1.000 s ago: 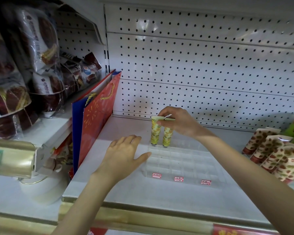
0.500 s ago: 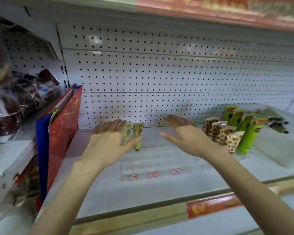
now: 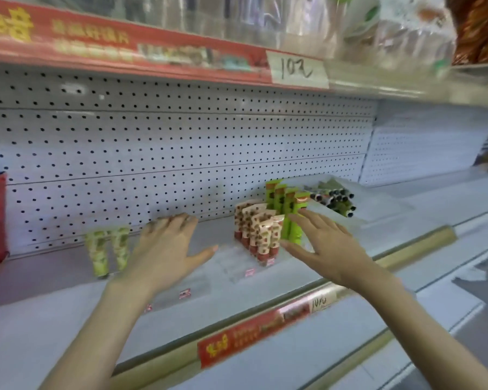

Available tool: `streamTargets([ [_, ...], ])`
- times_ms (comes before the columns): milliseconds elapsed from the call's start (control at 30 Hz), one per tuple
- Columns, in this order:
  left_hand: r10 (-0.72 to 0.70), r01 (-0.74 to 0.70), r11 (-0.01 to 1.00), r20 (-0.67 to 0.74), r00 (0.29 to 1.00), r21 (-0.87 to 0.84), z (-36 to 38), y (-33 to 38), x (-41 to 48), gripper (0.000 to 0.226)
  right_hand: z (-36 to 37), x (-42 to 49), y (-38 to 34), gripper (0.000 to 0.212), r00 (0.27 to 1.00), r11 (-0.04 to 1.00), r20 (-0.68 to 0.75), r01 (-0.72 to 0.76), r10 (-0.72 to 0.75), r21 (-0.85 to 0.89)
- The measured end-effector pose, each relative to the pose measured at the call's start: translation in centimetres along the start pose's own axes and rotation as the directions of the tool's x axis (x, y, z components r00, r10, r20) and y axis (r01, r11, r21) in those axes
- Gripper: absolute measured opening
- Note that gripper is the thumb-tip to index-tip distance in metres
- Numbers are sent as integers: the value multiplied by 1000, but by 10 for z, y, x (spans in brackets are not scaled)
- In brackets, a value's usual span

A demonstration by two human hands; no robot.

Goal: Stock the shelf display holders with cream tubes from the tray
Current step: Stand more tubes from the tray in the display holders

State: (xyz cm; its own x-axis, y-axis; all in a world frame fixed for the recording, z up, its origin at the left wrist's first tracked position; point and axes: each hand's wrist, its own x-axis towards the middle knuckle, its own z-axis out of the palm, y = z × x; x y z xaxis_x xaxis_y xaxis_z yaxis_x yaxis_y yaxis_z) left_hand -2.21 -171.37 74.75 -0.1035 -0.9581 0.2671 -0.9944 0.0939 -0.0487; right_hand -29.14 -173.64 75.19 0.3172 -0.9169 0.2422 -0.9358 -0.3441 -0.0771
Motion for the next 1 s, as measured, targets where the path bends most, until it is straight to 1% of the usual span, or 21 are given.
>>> streamTargets([
  [67,-16,16,1000,22,1000,-16,-1,25,4,111,-7,-9,29,81,1000,1000,3,-31,31,-1],
  [133,-30,30,999,37,999,-23,0,48,10,113,-12,-18,56,79,998,999,13,-54,54,-6],
  [267,-55,57,997,42,998,-42,-2,98,16,115,-19,-29,112,91,996,995,33,-81,83,-51],
  [367,-62,64,997,50,997,-36,-5,133,21,115,-26,-34,142,77,992,993,87,-84,90,-78],
  [433,-68,70,997,62,996,-32,-7,152,27,114,-31,-35,156,73,988,993,126,-78,89,-94],
  [500,-69,71,997,66,995,-23,-8,166,33,108,-34,-34,165,71,988,993,136,-61,75,-101],
  [567,-63,64,998,59,996,-21,-8,178,42,90,-35,-28,176,71,990,994,123,-52,63,-93],
  [600,-59,61,998,50,997,-23,-8,182,47,84,-35,-24,181,72,992,995,113,-48,58,-89],
  [633,-58,59,998,38,998,-26,-8,184,51,88,-34,-20,186,75,993,995,103,-47,56,-85],
  [700,-50,51,998,24,998,-27,-10,187,61,104,-31,-10,196,81,996,996,80,-43,49,-78],
  [800,-52,53,998,13,999,-19,-11,196,80,110,-25,3,209,84,997,996,49,-52,56,-77],
  [867,-21,21,1000,0,1000,2,-10,205,94,105,-24,11,217,82,997,995,40,-68,71,-69],
  [967,16,-17,999,-16,1000,-34,-8,220,118,80,-28,23,232,65,997,994,18,-77,79,-81],
  [1000,26,-26,999,-21,999,-41,-7,227,125,75,-28,27,237,62,997,993,7,-82,83,-81],
])
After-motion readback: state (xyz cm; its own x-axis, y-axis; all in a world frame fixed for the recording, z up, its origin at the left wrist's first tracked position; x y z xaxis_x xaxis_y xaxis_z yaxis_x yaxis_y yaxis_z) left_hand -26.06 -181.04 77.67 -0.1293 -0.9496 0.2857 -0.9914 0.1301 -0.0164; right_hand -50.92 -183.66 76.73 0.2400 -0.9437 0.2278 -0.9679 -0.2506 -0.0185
